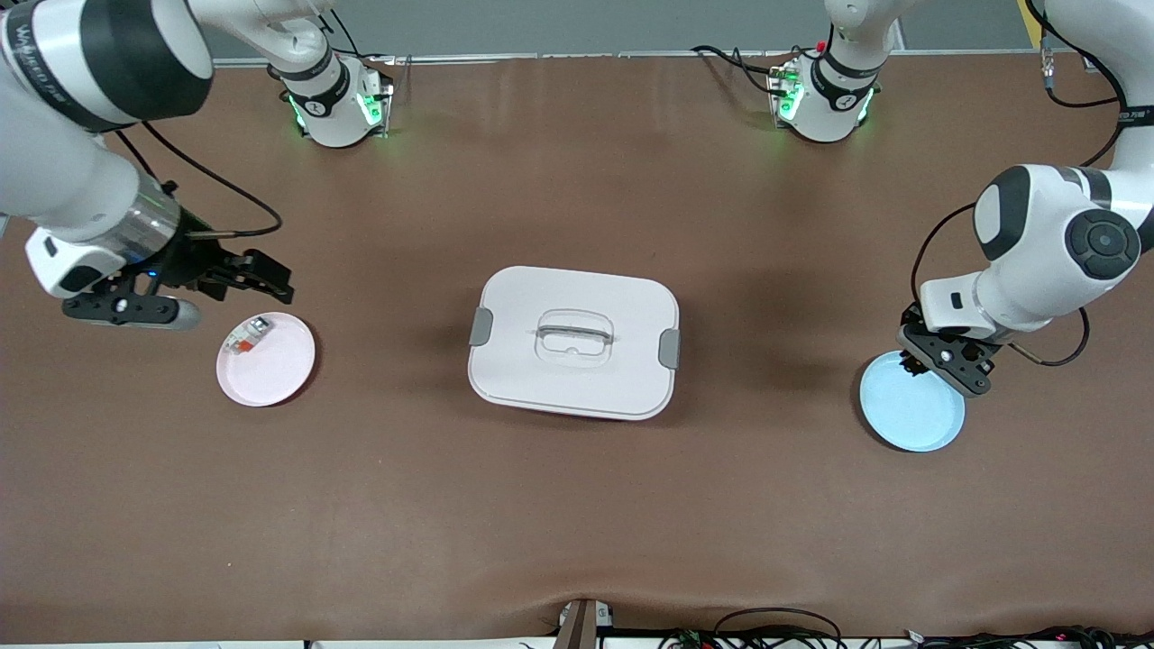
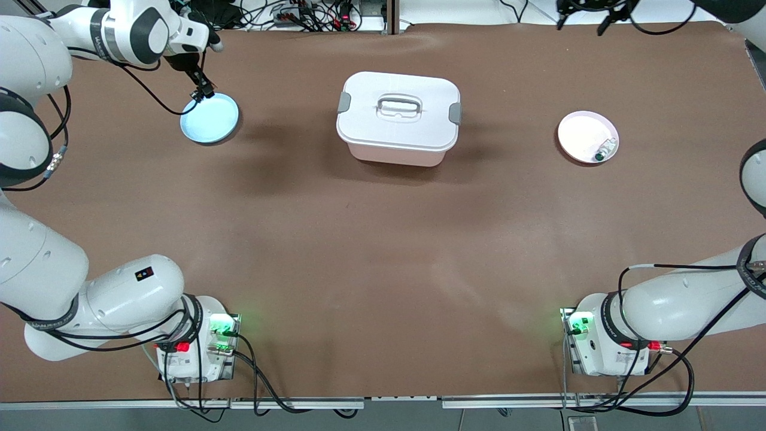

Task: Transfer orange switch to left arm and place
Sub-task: 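Lower the switch onto the blue plate with the left gripper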

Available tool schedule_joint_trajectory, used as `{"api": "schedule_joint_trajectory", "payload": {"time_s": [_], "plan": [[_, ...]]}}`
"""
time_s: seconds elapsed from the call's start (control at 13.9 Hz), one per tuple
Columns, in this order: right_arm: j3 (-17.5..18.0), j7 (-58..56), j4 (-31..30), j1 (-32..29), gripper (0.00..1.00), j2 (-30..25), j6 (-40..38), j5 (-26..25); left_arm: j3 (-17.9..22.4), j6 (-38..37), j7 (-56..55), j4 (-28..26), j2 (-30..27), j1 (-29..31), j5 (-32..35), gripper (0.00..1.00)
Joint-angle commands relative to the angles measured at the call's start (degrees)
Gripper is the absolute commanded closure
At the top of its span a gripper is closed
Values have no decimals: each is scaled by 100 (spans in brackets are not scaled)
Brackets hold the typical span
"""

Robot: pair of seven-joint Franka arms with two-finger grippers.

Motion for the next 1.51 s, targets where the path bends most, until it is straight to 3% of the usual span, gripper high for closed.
{"api": "schedule_joint_trajectory", "payload": {"time_s": [0.0, 0.43, 0.79, 1.08, 1.22, 1.44], "plan": [[122, -512, -264, -391, 0, -253, 64, -87, -44, -106, 554, 218, 198, 97, 149, 100], [104, -628, -256, -454, 0, -236, 55, -263, -44, -28, 1232, 218, 559, 124, 1097, 100], [96, -820, -247, -489, 0, -288, 47, -403, -44, 621, 2110, 227, 1103, 326, 1580, 100], [96, -830, -754, -489, 0, -735, 46, -412, -44, 1087, 2401, 218, 1516, 528, 2292, 100], [96, -821, -1063, -489, 0, -1008, 178, -412, -44, 1264, 2559, 218, 1762, 677, 2382, 100], [96, -821, -1038, -612, 0, -1123, 117, -438, -35, 1431, 2666, 218, 1921, 678, 2390, 100]]}}
